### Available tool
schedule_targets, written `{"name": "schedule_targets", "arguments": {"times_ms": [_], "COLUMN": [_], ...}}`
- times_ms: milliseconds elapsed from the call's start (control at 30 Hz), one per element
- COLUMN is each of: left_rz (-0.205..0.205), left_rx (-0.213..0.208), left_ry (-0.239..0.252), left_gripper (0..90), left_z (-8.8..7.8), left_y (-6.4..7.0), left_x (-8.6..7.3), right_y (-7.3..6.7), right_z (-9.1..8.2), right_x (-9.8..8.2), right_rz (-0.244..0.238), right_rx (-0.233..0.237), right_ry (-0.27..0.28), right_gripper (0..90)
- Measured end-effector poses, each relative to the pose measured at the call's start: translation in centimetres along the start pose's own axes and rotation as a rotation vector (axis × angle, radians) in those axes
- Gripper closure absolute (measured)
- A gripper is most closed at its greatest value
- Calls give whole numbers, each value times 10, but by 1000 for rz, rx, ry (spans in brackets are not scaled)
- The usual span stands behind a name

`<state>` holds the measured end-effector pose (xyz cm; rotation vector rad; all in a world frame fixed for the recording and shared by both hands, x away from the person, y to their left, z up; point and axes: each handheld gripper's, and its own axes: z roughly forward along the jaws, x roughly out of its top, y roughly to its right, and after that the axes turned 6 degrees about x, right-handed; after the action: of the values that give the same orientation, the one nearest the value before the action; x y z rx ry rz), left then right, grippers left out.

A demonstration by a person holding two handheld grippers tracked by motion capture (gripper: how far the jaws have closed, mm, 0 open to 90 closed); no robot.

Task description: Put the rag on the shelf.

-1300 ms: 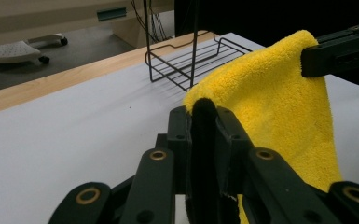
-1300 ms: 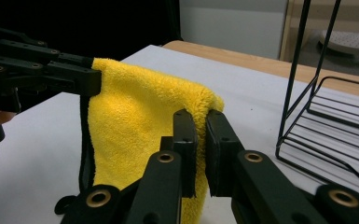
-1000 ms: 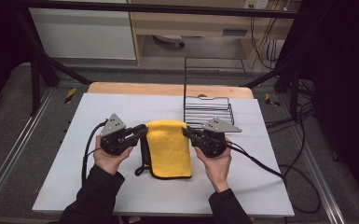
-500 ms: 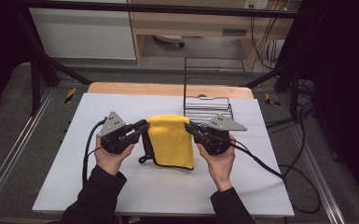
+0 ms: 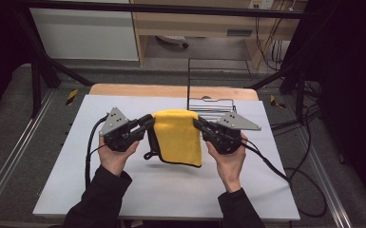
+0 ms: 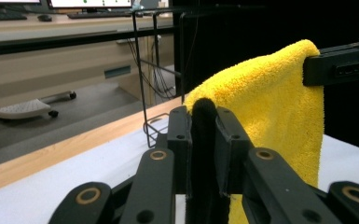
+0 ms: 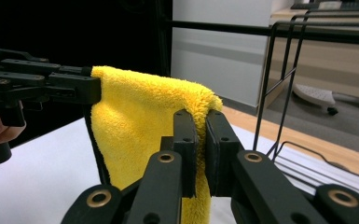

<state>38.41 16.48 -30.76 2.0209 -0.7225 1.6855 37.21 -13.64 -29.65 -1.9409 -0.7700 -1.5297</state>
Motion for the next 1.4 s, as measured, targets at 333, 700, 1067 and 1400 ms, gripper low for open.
{"name": "schedule_targets", "arguments": {"times_ms": [333,700,1067,1400], "left_rz": [-1,-8,-16,-16], "left_rx": [-1,-12,-20,-31], "left_ry": [60,100,137,167], "left_gripper": [780,780,781,781], "left_z": [3,11,25,35], "left_y": [3,8,13,17], "left_x": [15,31,45,63], "right_y": [1,8,17,23], "right_z": [-8,-17,-25,-34], "right_x": [15,29,39,54], "right_rz": [-22,-30,-46,-57], "right_rx": [-26,-54,-90,-119], "right_ry": [46,85,121,151], "right_gripper": [844,845,846,846]}}
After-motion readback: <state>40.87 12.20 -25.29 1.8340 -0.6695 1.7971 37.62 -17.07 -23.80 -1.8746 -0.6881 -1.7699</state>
